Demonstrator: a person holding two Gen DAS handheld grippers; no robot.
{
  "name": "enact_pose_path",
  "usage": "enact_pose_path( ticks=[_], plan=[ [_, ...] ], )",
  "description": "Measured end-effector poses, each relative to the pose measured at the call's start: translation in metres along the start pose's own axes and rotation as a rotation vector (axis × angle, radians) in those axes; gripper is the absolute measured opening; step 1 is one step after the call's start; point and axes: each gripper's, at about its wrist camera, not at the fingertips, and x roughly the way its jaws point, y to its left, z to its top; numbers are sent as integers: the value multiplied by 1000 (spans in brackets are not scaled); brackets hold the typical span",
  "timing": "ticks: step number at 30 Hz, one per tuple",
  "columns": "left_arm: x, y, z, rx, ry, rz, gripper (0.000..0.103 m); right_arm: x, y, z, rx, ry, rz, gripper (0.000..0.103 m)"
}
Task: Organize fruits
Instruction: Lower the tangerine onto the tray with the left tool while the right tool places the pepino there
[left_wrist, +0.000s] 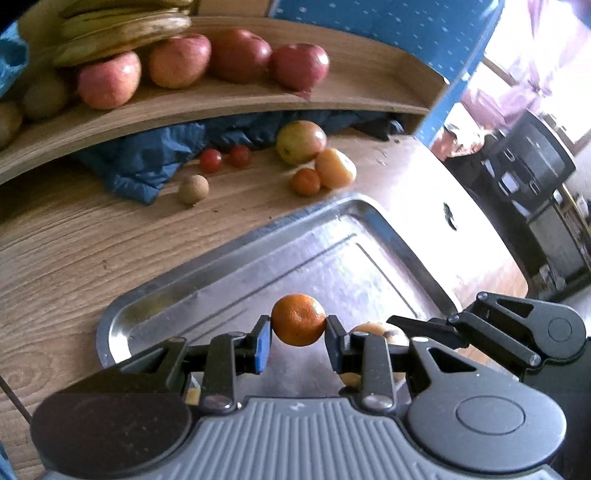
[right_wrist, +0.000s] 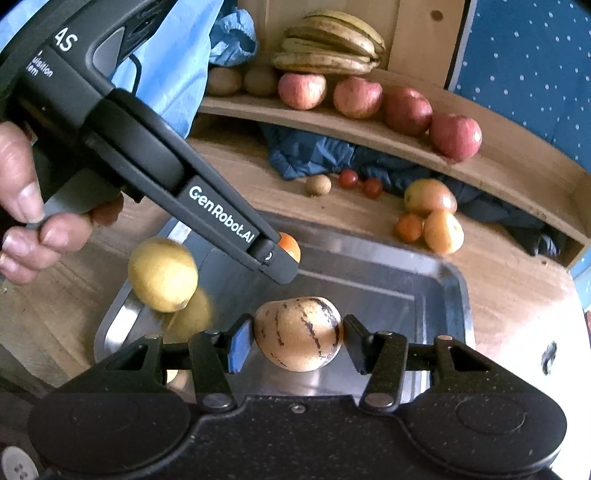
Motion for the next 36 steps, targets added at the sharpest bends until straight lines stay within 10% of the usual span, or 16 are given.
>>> enact_pose_path(
  ticks=[36],
  plan=[
    [12, -6, -23, 93, 114, 40, 35, 2, 18, -16, 61, 100, 58, 55]
  ],
)
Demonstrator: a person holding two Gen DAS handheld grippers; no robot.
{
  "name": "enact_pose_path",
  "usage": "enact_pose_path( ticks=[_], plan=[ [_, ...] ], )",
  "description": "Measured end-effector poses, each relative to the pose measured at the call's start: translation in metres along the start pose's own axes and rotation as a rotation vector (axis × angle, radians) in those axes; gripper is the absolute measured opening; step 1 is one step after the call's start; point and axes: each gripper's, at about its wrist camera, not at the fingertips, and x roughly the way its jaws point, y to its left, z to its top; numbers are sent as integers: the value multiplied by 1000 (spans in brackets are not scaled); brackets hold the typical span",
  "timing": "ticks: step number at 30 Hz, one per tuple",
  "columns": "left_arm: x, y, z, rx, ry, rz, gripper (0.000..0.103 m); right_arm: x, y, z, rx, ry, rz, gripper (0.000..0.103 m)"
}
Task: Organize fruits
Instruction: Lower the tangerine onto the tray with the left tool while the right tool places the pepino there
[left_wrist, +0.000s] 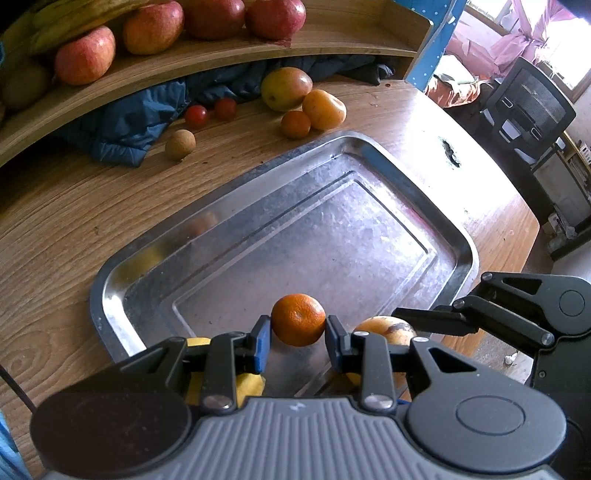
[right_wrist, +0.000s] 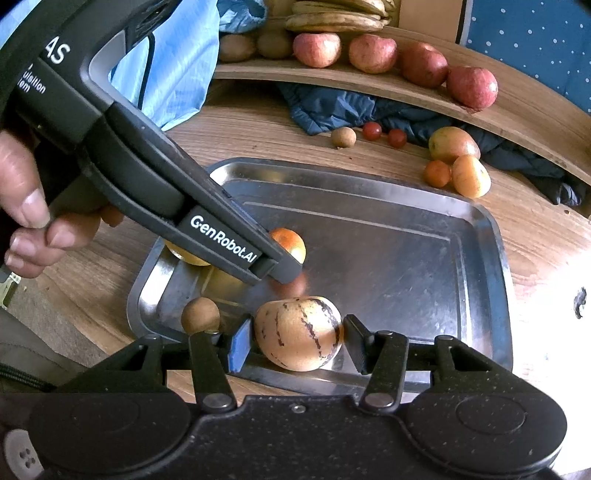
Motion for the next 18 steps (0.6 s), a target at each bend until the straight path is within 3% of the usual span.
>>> enact_pose_path(
  ticks=[11, 18],
  plan=[
    [-2, 0, -2, -4, -6, -3, 36, -1, 1, 0, 2, 3, -1, 55],
    [-13, -1, -4, -1, -38, -11, 57, -3, 2, 0, 2, 4, -8, 63]
  ],
)
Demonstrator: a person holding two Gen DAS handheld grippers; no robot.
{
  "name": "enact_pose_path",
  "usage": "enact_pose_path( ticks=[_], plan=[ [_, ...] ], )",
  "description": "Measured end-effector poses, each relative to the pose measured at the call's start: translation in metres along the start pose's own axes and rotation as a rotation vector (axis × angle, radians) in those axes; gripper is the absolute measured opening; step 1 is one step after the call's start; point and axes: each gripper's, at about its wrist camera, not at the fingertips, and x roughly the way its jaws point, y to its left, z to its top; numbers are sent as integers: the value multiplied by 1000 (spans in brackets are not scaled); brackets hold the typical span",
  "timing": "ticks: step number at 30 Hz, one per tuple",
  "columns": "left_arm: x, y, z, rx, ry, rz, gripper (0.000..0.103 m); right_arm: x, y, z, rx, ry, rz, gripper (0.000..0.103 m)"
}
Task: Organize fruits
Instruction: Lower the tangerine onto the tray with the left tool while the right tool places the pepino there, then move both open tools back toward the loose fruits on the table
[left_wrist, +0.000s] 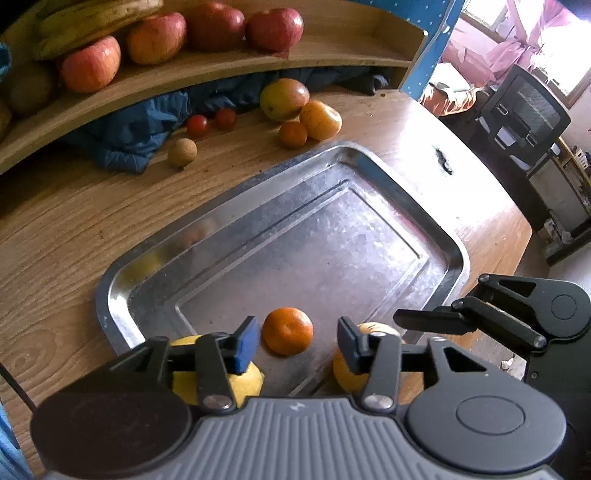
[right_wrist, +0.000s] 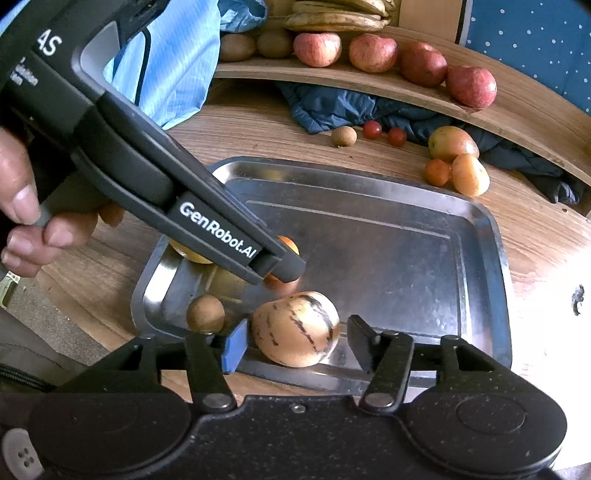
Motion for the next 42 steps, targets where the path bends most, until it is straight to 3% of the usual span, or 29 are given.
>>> enact_pose_path(
  ticks=[7, 12, 17, 28, 35, 42],
  plan=[
    [-25, 0, -1, 7, -83, -4, 92, -12, -3, 3, 6, -18, -24, 84],
    [-41, 6, -9, 16, -101, 1, 103, -19, -3, 5, -3, -11, -36, 95],
    [-50, 15, -23, 37, -82, 0, 103, -23, -2, 5, -11, 12, -38, 101],
    [-58, 37, -53, 58, -7, 27, 103, -27, 0, 3, -16, 42, -44, 102],
    [-58, 46, -59, 60, 37, 79, 103, -26, 2, 4, -32, 65, -84, 102],
    [-60, 44, -53, 63, 37, 84, 103, -29, -1, 5, -33, 64, -113, 102]
  ],
)
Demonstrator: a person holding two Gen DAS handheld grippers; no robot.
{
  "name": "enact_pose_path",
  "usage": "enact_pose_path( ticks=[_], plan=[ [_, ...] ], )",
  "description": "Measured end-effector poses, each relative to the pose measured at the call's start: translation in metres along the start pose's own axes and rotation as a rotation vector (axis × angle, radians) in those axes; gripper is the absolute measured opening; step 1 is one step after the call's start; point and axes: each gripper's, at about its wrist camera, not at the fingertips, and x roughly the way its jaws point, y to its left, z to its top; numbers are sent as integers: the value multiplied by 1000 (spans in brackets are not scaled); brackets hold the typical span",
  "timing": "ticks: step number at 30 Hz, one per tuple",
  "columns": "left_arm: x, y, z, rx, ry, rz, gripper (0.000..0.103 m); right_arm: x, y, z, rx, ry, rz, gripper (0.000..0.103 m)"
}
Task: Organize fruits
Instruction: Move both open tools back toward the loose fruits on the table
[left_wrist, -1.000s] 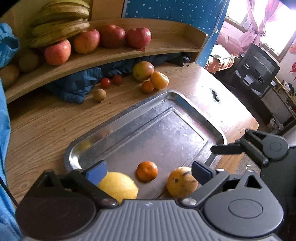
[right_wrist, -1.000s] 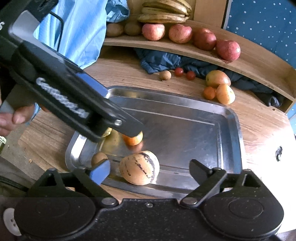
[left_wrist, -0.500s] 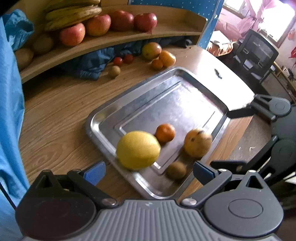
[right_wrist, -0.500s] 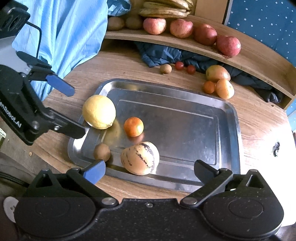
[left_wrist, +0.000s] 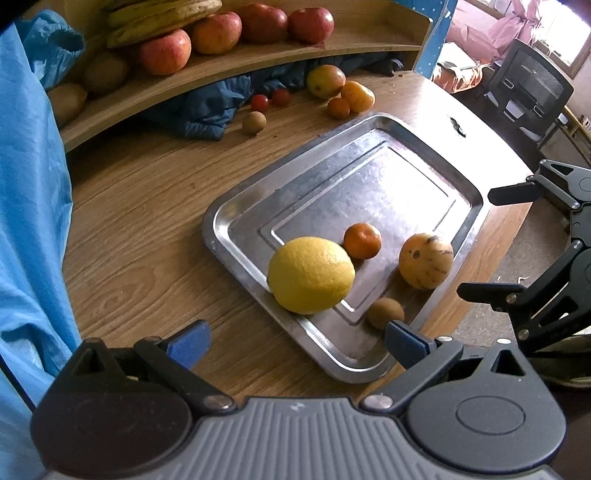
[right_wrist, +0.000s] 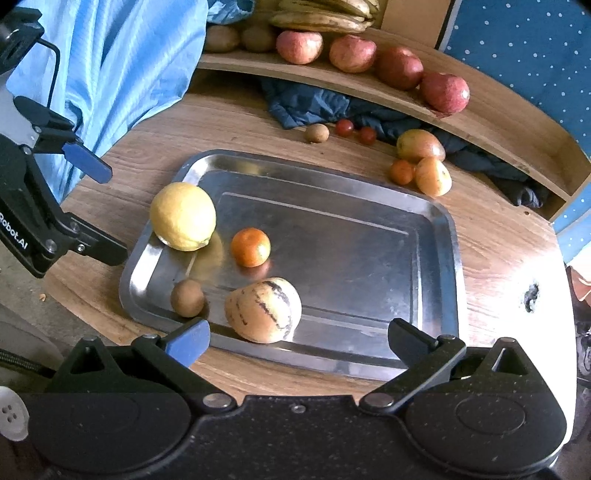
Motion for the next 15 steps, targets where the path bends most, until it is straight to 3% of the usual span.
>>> enact_pose_path(
  ticks=[15],
  plan=[
    [11, -26, 47, -79, -43, 10, 103, 9, -49, 6, 17, -31, 13, 102]
  ],
)
